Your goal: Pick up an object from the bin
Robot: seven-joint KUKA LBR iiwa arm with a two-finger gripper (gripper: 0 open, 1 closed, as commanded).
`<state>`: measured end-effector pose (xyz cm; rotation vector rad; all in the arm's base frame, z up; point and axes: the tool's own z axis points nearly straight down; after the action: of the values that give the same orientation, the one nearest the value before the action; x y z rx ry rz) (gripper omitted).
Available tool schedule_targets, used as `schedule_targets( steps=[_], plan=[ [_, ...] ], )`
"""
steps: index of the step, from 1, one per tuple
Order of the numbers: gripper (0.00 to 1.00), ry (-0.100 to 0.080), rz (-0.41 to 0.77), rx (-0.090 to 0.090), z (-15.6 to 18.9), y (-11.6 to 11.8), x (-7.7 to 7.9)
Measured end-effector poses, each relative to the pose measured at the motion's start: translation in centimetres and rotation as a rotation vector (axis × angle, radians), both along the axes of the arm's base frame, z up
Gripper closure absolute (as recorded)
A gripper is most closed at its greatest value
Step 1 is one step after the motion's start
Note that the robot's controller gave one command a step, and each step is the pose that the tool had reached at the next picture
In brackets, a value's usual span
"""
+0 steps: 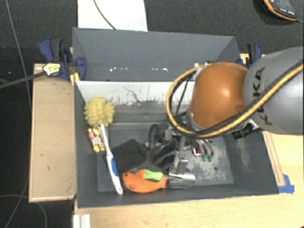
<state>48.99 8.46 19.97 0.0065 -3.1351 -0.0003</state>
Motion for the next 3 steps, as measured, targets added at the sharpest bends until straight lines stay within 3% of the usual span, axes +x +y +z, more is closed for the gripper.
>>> schedule_targets(
  steps=[1,2,3],
  plan=[
    [0.0,-0.008,-0.004,0.001,0.4,0.0,0.2],
    [0.0,-0.008,0.186,0.001,-8.1,-3.9,3.8],
    [0.0,-0.01,0.352,0.003,-12.9,-6.3,7.4]
  ],
)
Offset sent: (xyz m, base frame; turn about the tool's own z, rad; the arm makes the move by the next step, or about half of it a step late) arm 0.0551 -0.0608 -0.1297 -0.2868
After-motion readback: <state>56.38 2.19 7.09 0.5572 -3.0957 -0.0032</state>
